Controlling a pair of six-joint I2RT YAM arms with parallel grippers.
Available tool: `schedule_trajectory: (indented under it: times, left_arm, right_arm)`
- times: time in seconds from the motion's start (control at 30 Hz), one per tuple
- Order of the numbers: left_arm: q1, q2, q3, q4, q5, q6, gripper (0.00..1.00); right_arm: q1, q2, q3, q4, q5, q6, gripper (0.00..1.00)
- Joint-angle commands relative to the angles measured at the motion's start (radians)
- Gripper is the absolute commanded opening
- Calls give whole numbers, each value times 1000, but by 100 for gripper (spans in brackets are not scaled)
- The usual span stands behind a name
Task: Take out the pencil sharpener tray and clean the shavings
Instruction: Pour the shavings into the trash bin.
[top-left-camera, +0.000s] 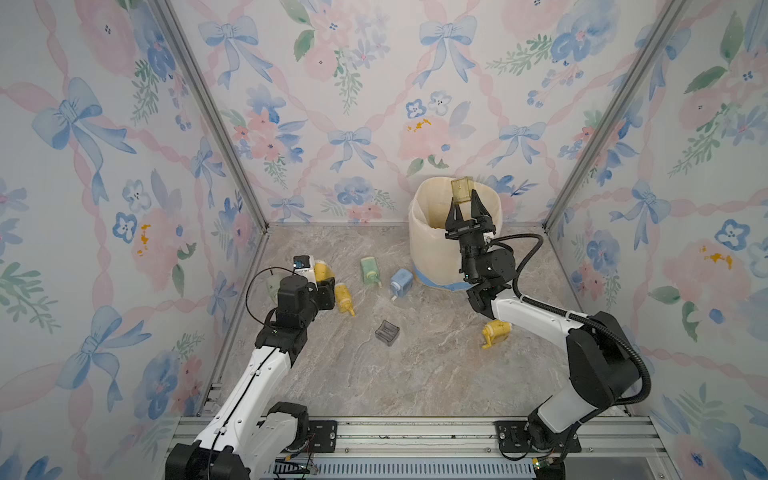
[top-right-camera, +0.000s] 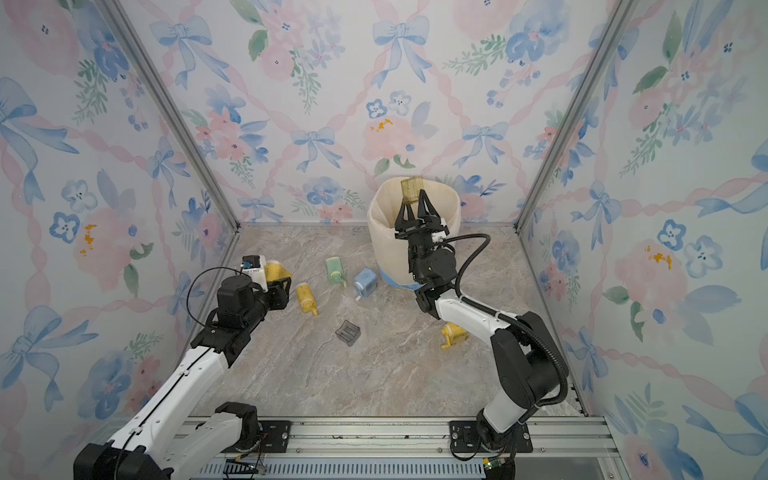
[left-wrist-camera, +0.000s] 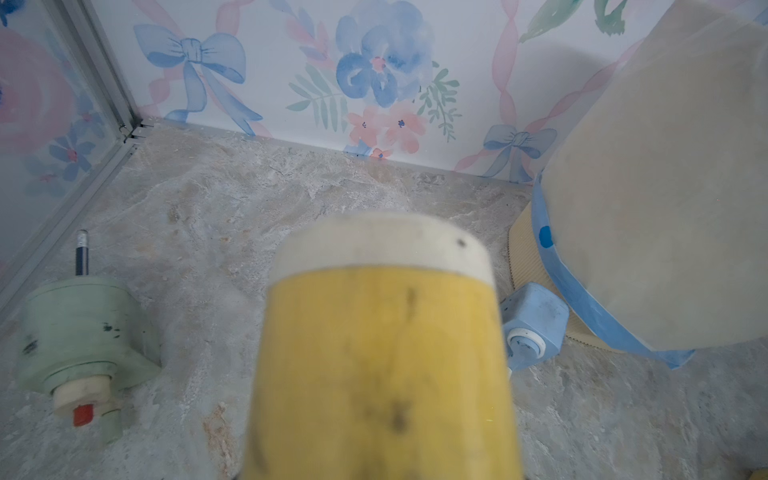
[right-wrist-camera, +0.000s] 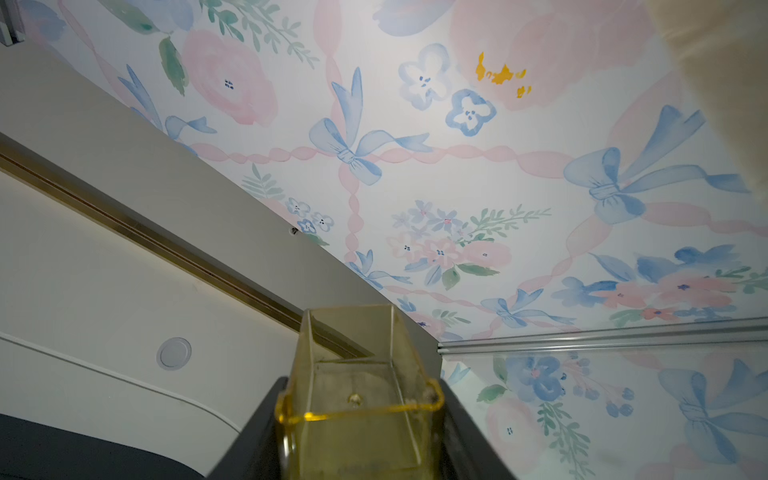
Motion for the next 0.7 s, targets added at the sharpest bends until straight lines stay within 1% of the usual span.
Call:
schedule_trajectory:
  times: [0.0,0.03,0.1,0.17,0.23,0.4,0.67]
  left_arm:
    - [1,10,-1,20,-53,20,0]
    - [3,19,0,20,-59,22,0]
    - [11,47,12,20,-62,22,0]
    - [20,68,25,19,-59,14,0]
    - [31,83,31,19,-65,3,0]
    - [48,138,98,21,-93,-15,0]
    - [66,273,171,23,-108,-39,0]
  right_arm:
    - [-25,72,10,118,-103,233,43]
    - [-31,82,15,118,-138,248,43]
    - [-36,83,4,118,-163,250,43]
    - [-45,78,-5,118,-176,235,43]
    - [-58,83,13,118,-227,222,43]
    - [-72,90,89,117,-383,141,43]
    - [-82,48,151,89,-554,-36,44]
